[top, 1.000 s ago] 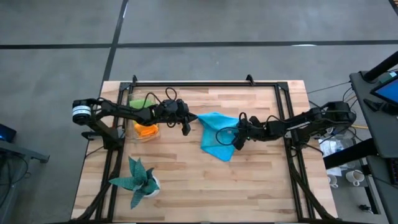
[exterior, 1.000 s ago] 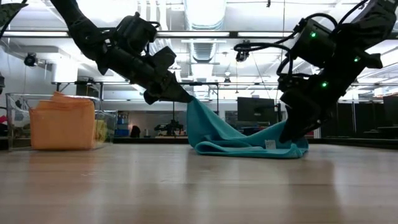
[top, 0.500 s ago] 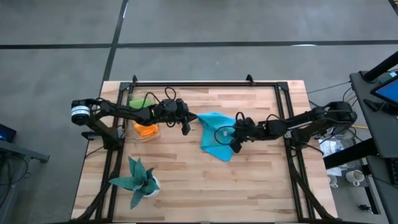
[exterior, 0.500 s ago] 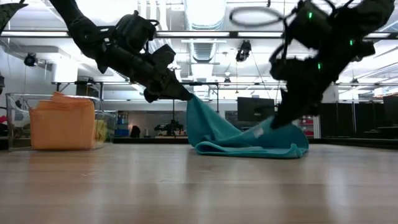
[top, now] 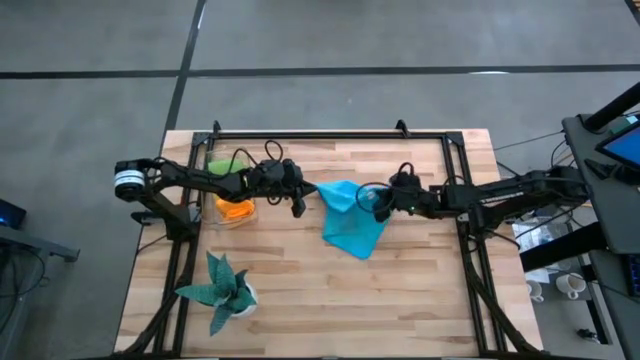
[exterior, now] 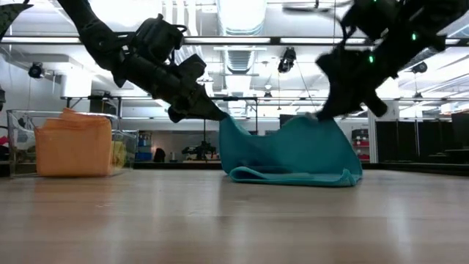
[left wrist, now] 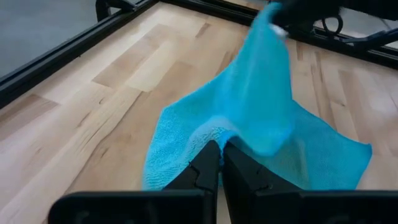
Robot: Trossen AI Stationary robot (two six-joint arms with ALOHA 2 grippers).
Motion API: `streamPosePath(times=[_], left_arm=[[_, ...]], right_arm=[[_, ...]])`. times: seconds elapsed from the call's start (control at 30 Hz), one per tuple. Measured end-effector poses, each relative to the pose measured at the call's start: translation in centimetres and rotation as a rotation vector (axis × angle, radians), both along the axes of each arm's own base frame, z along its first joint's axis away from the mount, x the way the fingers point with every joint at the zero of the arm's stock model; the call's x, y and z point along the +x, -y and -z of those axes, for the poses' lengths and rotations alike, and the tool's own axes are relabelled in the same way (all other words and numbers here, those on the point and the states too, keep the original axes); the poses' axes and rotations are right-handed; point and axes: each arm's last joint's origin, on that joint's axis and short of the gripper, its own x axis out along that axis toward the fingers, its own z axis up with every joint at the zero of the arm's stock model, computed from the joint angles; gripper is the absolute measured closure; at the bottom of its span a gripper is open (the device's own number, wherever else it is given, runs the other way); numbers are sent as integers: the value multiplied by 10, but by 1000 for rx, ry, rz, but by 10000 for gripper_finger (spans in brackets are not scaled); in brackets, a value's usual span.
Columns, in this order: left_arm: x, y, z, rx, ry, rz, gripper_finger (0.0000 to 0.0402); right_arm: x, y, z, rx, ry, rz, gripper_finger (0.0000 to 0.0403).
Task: Roll microfiber towels into tight, uniform cylinder then place into a basket
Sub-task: Fold the blue microfiber towel
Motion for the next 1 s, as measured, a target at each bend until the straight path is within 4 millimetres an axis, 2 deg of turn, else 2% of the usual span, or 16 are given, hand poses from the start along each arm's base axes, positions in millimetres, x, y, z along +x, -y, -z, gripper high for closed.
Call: streamPosePath(times=[0.17,0.33,0.47,0.63,0.77,0.9,1.0], left_arm=[[0,0,1,0,0,0,402],[0,0,1,0,-1,0,402],[0,0,1,0,-1,0,402],[0,0,1,0,-1,0,402],[0,0,1,0,-1,0,402],[0,0,1,0,-2,0,402],[0,0,1,0,-1,0,402]], right_arm=[[-13,16,29,64,-37,199,394],[-19,31,43,142,-10,370,380],[-22,39,48,150,-25,417,349],[-24,45,48,127,-55,419,286],[-23,49,44,54,-113,355,234],[-18,49,34,-90,-237,162,199],[-12,50,27,-230,-367,-54,193]])
